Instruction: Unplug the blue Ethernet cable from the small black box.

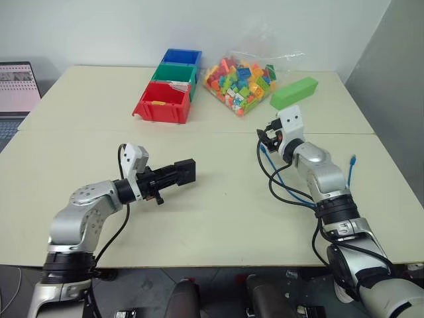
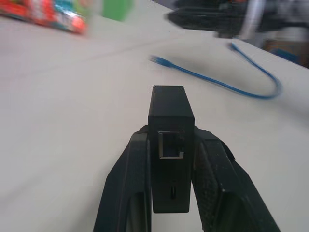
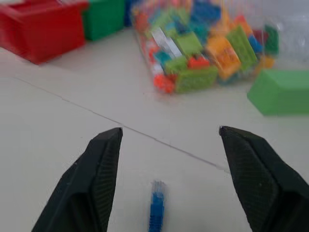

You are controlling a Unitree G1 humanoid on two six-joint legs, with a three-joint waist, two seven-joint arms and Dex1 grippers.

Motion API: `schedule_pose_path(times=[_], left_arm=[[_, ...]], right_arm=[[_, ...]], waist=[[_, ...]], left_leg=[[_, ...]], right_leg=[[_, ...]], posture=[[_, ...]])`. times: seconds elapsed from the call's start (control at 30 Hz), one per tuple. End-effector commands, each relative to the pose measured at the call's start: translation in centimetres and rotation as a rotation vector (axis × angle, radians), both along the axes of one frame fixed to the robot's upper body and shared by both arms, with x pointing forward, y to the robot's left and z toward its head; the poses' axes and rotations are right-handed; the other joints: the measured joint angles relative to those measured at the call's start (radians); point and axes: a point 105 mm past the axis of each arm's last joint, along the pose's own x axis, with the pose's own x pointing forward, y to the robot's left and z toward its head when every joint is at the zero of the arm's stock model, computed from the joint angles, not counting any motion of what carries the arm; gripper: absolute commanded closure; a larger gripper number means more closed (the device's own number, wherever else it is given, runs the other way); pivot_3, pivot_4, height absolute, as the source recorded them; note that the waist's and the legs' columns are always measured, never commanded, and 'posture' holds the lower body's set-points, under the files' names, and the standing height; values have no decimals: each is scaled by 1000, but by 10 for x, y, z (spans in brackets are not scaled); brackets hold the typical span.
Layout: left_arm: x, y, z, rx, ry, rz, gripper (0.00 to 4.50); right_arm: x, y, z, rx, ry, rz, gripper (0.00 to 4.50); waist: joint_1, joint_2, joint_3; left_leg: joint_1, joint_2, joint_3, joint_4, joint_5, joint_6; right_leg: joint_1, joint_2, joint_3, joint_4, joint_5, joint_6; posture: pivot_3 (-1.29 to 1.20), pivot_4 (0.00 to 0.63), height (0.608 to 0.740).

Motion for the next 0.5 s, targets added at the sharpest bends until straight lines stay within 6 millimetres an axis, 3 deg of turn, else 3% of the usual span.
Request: schedule_pose_path(times=[0.03,0.1,0.23,0.47,0.5], left_arm=[[38,50,26,63,-240,400,3719],[46,65,25,59,-280,498,3719],[55,85,2,69,-243,616,3719],[53,94,-34,51,-147,659,3719],[52,95,-37,38,-131,660,3019]], right_arm=[[-62,43,17,-39,-9,383,763],[-76,48,17,-70,12,439,763],[-97,56,21,-94,49,531,763],[-99,60,23,-119,61,530,763],[-99,60,23,-120,62,527,763]], waist=[[6,0,0],[-2,0,0],[2,0,0],[7,-1,0],[7,-1,0]], left_leg=[[0,0,-1,1,0,0],[0,1,-1,1,0,0],[1,0,0,1,0,0],[0,-1,0,1,0,0],[0,-1,0,1,0,0]], right_leg=[[0,0,0,0,0,0],[0,0,0,0,0,0],[1,0,-2,0,1,1],[1,0,-4,0,1,1],[1,0,-4,0,1,1]], posture=[[0,150,740],[0,150,740],[0,150,740],[0,150,740],[0,150,740]])
